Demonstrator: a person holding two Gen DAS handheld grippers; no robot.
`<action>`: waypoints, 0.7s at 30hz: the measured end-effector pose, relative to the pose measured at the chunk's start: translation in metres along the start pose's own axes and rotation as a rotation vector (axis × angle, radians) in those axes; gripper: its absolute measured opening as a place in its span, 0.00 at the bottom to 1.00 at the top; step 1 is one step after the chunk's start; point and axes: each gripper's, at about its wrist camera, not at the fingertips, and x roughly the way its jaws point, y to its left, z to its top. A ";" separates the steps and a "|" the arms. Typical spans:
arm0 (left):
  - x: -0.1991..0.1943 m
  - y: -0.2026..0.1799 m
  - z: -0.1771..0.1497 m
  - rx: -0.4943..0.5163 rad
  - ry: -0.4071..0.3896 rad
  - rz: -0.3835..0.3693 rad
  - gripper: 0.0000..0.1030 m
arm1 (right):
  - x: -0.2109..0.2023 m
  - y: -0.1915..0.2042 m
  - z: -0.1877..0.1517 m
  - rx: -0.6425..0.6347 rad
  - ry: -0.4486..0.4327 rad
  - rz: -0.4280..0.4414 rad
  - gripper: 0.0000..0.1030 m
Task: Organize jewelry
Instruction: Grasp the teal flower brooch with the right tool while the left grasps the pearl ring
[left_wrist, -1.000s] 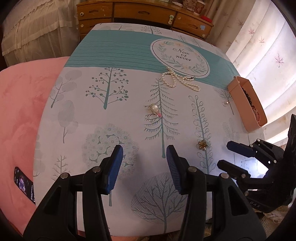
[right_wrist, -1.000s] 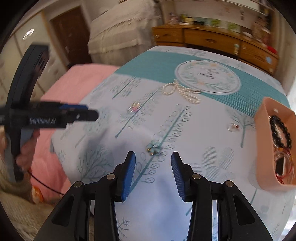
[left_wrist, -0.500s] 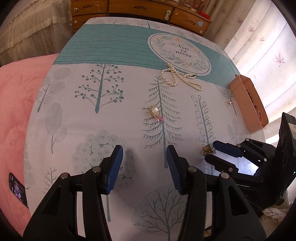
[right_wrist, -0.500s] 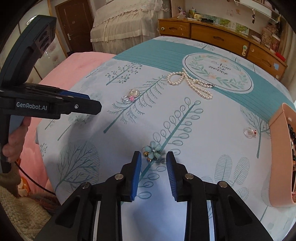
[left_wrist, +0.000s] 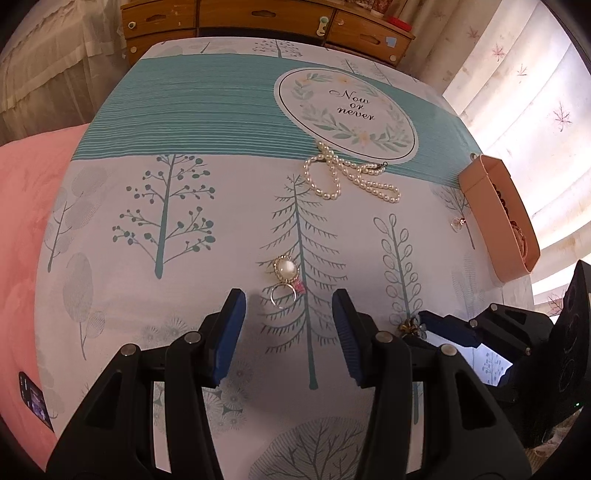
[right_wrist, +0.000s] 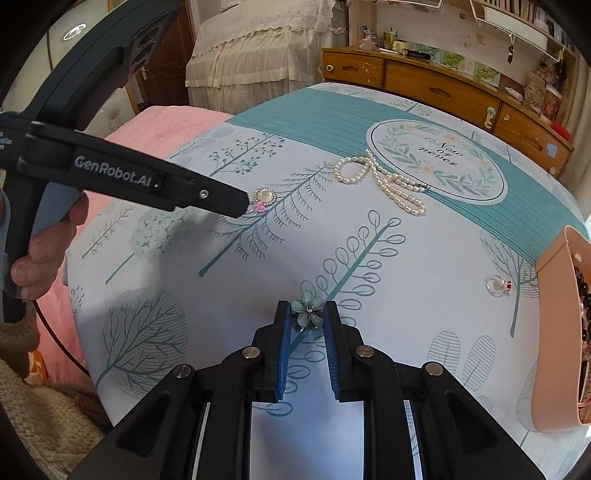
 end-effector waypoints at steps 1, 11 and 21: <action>0.002 -0.001 0.003 0.001 0.004 0.008 0.44 | 0.000 -0.002 0.000 0.004 -0.003 -0.002 0.17; 0.032 -0.018 0.031 0.053 0.131 0.121 0.44 | 0.000 -0.012 0.000 0.042 -0.024 0.012 0.17; 0.034 -0.025 0.031 0.169 0.223 -0.035 0.44 | -0.005 -0.019 -0.006 0.075 -0.036 0.018 0.17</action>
